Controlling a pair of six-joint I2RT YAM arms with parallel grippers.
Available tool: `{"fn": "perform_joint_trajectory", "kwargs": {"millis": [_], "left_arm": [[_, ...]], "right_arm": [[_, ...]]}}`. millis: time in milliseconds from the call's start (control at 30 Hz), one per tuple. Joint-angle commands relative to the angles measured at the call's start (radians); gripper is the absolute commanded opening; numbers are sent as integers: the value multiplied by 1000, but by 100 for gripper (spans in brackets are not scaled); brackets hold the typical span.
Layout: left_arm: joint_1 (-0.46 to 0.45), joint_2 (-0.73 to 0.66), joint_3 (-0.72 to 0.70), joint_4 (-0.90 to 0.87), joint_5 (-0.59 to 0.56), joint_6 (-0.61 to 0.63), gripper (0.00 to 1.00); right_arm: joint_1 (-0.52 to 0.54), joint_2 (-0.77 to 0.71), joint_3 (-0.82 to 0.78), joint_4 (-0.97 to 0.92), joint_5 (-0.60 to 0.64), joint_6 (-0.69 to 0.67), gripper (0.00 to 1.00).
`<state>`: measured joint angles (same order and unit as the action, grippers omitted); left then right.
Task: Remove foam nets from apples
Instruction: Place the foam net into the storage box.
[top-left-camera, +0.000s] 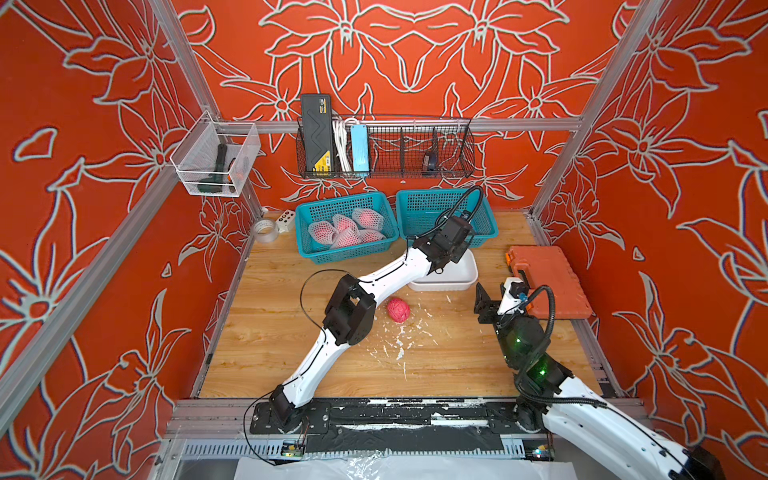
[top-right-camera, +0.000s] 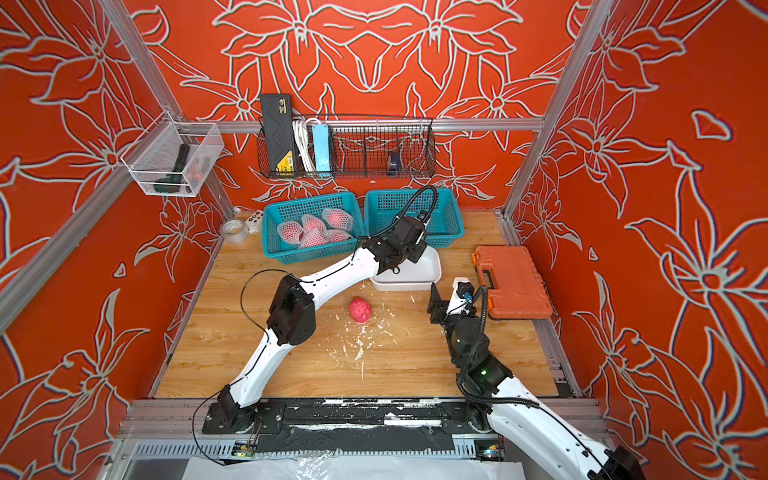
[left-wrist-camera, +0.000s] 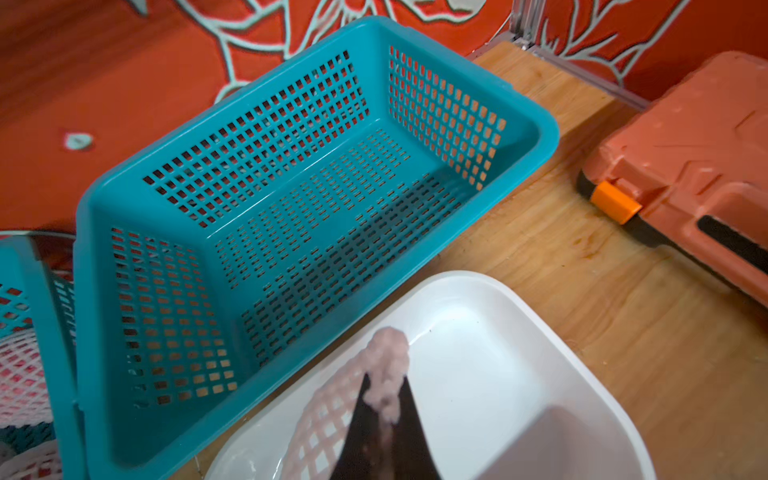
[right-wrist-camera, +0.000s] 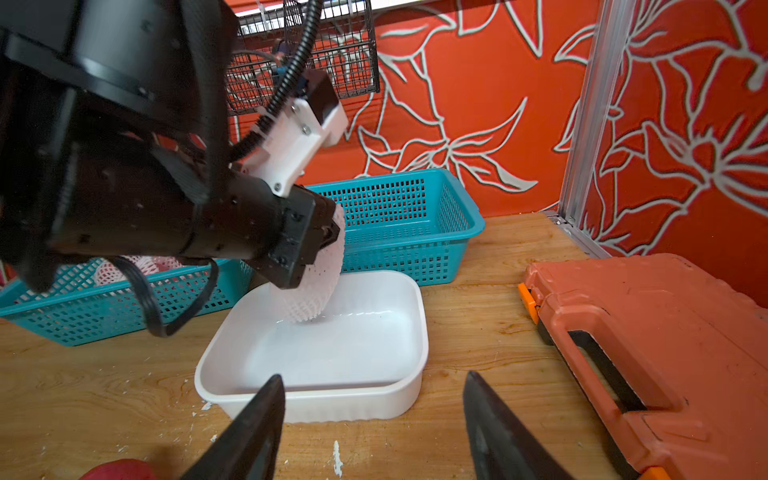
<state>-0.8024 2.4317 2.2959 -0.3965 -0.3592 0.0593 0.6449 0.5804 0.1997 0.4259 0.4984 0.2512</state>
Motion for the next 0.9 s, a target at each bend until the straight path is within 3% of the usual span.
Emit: {"fn": "perform_joint_trajectory", "kwargs": {"millis": [0, 33, 67, 100, 133, 200, 500, 600, 733, 867], "left_arm": [[-28, 46, 65, -93, -102, 51, 0], [-27, 46, 60, -93, -91, 50, 2], [-28, 40, 54, -93, -76, 50, 11], [-28, 31, 48, -89, -53, 47, 41], [-28, 18, 36, -83, -27, 46, 58], [-29, -17, 0, -56, 24, 43, 77], [-32, -137, -38, -31, 111, 70, 91], [-28, -186, -63, -6, 175, 81, 92], [19, -310, -240, 109, 325, 29, 89], [85, -485, -500, 229, 350, -22, 83]], "right_arm": [[-7, -4, -12, 1, 20, 21, 68], [-7, 0, -13, 3, 18, 21, 68], [-8, 2, -13, 3, 16, 21, 68], [-8, 4, -11, 3, 16, 20, 68], [-8, 6, -11, 4, 16, 21, 68], [-9, 10, -12, 9, 15, 22, 68], [-11, 17, -9, 9, 5, 22, 68], [-11, 20, -9, 12, 0, 23, 68], [-13, 20, -8, 11, -4, 19, 68], [-14, 30, -7, 25, -35, -2, 68]]}}
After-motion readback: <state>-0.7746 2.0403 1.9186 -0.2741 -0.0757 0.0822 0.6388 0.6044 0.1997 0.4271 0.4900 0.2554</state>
